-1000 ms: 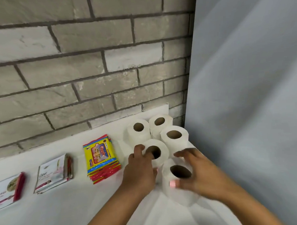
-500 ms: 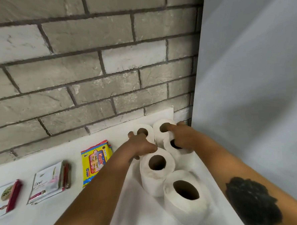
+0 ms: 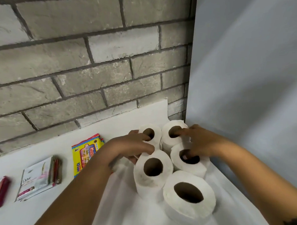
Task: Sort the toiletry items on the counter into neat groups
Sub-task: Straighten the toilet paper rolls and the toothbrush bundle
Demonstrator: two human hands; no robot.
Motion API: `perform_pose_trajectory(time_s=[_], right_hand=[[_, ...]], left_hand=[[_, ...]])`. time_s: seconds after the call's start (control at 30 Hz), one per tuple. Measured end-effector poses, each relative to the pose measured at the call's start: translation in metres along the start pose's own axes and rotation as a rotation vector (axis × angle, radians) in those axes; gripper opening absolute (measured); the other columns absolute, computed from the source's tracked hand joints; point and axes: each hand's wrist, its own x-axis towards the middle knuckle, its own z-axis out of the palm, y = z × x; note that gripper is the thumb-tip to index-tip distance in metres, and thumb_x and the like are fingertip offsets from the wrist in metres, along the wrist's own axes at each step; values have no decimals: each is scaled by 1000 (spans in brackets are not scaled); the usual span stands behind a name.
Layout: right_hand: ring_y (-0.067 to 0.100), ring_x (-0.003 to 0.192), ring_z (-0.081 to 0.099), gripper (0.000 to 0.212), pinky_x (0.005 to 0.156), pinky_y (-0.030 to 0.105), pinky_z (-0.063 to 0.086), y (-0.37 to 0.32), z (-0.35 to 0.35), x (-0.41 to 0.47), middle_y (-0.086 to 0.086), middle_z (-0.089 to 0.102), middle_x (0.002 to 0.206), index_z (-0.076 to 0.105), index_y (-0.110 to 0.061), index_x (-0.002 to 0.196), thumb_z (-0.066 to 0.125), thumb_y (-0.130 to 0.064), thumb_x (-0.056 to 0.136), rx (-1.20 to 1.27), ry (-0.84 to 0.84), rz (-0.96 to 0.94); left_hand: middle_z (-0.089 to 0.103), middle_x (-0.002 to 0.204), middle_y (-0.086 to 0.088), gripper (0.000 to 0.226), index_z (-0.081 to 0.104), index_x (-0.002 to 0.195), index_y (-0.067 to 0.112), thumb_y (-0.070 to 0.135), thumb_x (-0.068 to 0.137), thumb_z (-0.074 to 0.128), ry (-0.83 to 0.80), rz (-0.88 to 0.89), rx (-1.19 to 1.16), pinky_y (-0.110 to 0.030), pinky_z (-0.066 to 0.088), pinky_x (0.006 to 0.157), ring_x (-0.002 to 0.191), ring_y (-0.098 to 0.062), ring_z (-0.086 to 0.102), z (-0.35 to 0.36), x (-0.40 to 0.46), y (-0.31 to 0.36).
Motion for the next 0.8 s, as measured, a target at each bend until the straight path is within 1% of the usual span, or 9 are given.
perform_pose_trajectory(time_s=[0.07,0.17,0.27,0.37,0.47,0.57,0.6,0.7,0.8], right_hand=[[21,115,49,69,87,26,45,2,-9,-2,-2,39,132,38,-41,137,72,-22,80,291,1,22],[21,97,55,63,77,38,53,4,-11,9,0,49,118,33,-31,140,64,-19,86,638,129,128],[29,113,55,74,93,42,49,6,2,28,7,49,135,21,-30,147,63,-28,85,565,148,205],[26,124,50,73,106,41,40,7,9,39,6,47,141,33,-23,144,67,-29,81,577,161,177],[24,123,52,76,106,41,40,6,11,44,4,51,138,35,-23,143,71,-36,77,568,169,169],[24,122,52,77,105,40,42,4,13,52,3,52,137,33,-24,144,71,-40,78,531,194,154],[24,121,52,75,104,40,43,3,13,54,2,52,136,34,-24,143,70,-40,79,522,198,147],[25,121,53,72,101,42,46,0,10,65,2,52,137,36,-24,142,69,-41,80,468,204,147],[26,108,59,68,78,38,58,-4,7,72,2,52,134,37,-25,140,68,-39,81,477,199,168]], left_hand=[[26,140,-4,53,46,133,17,22,82,60,105,27,33,-38,59,74,99,-23,61,-7,2,2],[24,140,-6,68,33,140,21,28,80,65,241,20,123,-36,57,65,103,-25,53,-7,10,5],[43,127,-10,91,18,143,20,37,74,75,196,-57,111,-39,58,66,104,-30,58,2,21,5],[53,107,-11,85,18,140,15,24,77,74,221,-50,107,-45,59,73,94,-34,63,3,35,6],[50,122,-15,83,15,144,21,18,80,69,247,-12,161,-45,59,72,95,-36,62,-7,52,10],[45,131,-14,76,21,143,19,17,82,67,285,83,176,-33,53,55,93,-32,58,-13,72,11],[45,131,-13,72,24,141,18,18,83,67,299,124,182,-30,50,57,95,-30,57,-14,79,11],[43,138,-12,66,31,139,15,19,84,66,326,225,215,-32,44,87,115,-28,50,-17,99,9],[41,140,-13,64,34,140,15,21,84,66,358,254,266,-33,38,99,123,-28,46,-18,108,8]])
